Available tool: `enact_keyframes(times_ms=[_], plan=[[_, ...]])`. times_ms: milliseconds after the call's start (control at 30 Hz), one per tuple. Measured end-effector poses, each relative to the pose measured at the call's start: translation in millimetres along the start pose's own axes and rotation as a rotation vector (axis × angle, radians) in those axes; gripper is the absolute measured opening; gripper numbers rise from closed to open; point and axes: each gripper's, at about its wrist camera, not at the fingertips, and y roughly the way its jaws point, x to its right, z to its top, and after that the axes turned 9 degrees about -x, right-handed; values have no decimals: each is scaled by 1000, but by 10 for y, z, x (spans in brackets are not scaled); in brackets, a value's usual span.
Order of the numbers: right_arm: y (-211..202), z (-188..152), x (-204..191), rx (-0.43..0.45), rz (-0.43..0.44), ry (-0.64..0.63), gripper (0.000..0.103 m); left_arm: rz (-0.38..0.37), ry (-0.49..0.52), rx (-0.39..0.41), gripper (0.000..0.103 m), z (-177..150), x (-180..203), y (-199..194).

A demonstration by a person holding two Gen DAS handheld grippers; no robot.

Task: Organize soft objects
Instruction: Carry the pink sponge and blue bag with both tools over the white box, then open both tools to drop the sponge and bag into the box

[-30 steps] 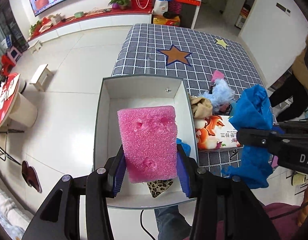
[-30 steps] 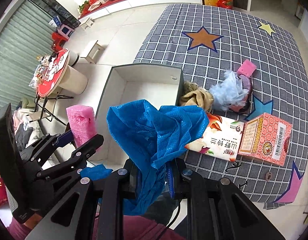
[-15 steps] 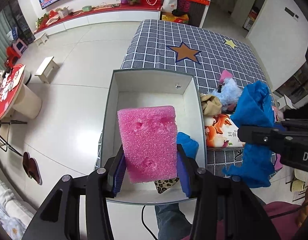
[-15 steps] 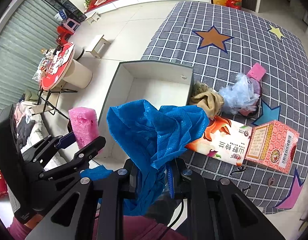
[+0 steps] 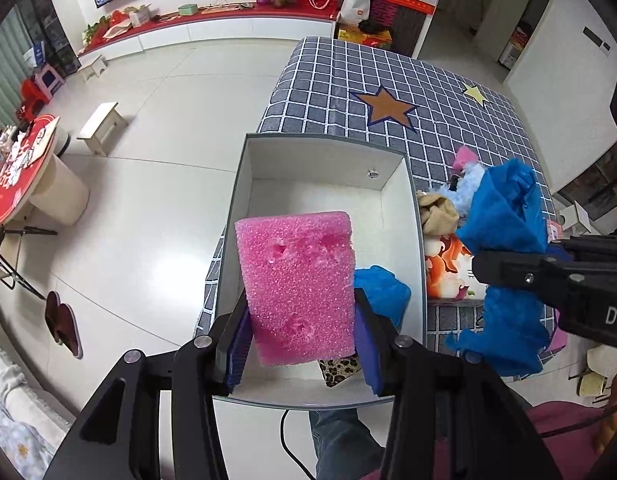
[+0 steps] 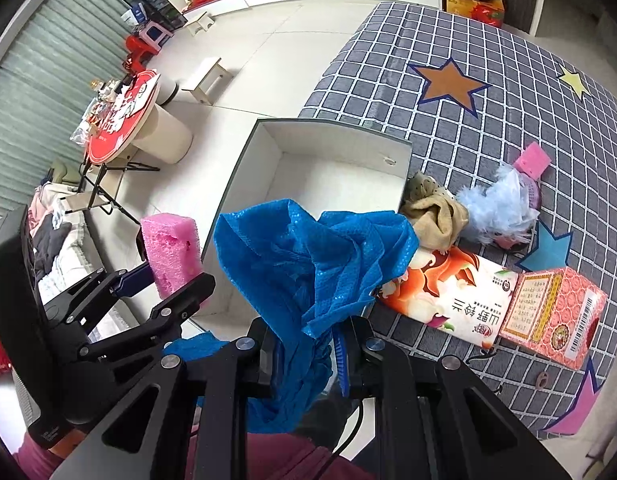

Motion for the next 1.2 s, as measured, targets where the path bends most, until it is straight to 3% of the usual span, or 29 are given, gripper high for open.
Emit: enact_keyframes(times_ms=[333, 867, 933, 967, 1033, 1067, 1100, 1167, 1200], plan=[[55, 123, -99, -14, -25, -38, 21, -11, -13, -16, 50, 83, -66, 67], [400, 471, -242, -82, -71, -67, 21, 4, 64, -115, 50, 189, -17, 427], [432, 486, -279, -92, -71, -77, 22, 12, 72, -111, 52, 185, -6, 430], [443, 487, -295, -96, -74, -83, 23, 12, 72, -111, 58, 185, -15, 429], [454, 483, -309, -103, -79, -90, 46, 8, 67, -108, 79, 181, -25, 422], [444, 478, -308, -99, -76, -88, 78, -7, 58, -98, 84, 179, -39, 403], [412, 465, -293, -80, -93, -82, 92, -44, 45, -86, 85, 185, -65, 374], [356, 451, -264, -59, -100, -73, 93, -116, 21, -64, 86, 210, -118, 320], [320, 446, -233, -56, -92, -64, 93, -133, 9, -56, 92, 231, -139, 299]])
